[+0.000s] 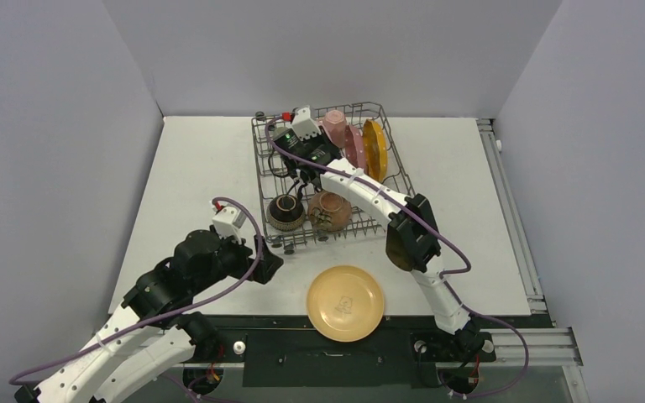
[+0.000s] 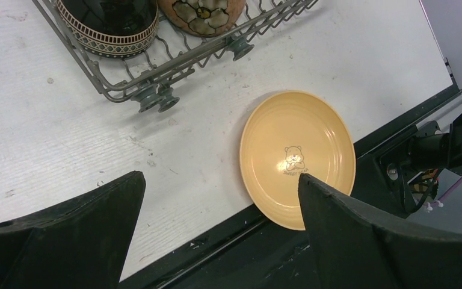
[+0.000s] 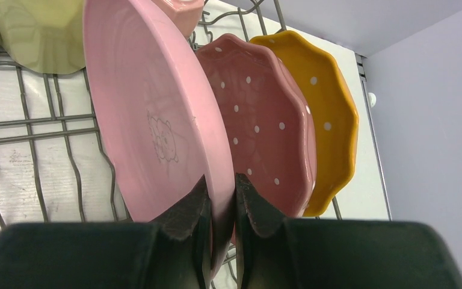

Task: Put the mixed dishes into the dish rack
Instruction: Insert the plate into the dish rack.

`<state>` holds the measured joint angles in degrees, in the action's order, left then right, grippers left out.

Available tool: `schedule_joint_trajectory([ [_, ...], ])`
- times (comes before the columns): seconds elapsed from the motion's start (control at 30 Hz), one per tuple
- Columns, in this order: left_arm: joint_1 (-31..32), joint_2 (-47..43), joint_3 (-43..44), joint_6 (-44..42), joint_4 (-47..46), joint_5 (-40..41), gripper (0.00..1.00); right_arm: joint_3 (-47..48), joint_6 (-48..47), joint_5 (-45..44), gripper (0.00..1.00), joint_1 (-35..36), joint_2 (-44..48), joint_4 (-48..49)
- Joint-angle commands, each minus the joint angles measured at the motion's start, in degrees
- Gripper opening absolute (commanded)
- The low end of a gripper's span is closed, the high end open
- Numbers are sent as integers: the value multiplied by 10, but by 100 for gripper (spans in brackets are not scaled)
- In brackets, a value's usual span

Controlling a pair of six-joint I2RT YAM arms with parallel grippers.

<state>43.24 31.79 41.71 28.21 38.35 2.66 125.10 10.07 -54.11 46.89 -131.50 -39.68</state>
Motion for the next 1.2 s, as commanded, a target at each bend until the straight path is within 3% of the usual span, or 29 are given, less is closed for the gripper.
schedule_joint_trajectory([
  [0.0,-13,-1,1,-6,-34,-7,96,-10,23,16,0,-8,-1,6],
  [0.2,-25,0,0,-8,-36,-17,96,-20,41,42,2,-8,-2,1],
  [0.4,-31,-1,-1,-9,-37,-21,96,-30,60,64,28,-8,-3,-2],
  [0.77,-42,0,-2,-10,-39,-27,96,-36,91,79,48,-10,35,-7],
  [1.17,-44,10,-4,-11,-44,-34,96,-149,121,158,57,20,208,18],
])
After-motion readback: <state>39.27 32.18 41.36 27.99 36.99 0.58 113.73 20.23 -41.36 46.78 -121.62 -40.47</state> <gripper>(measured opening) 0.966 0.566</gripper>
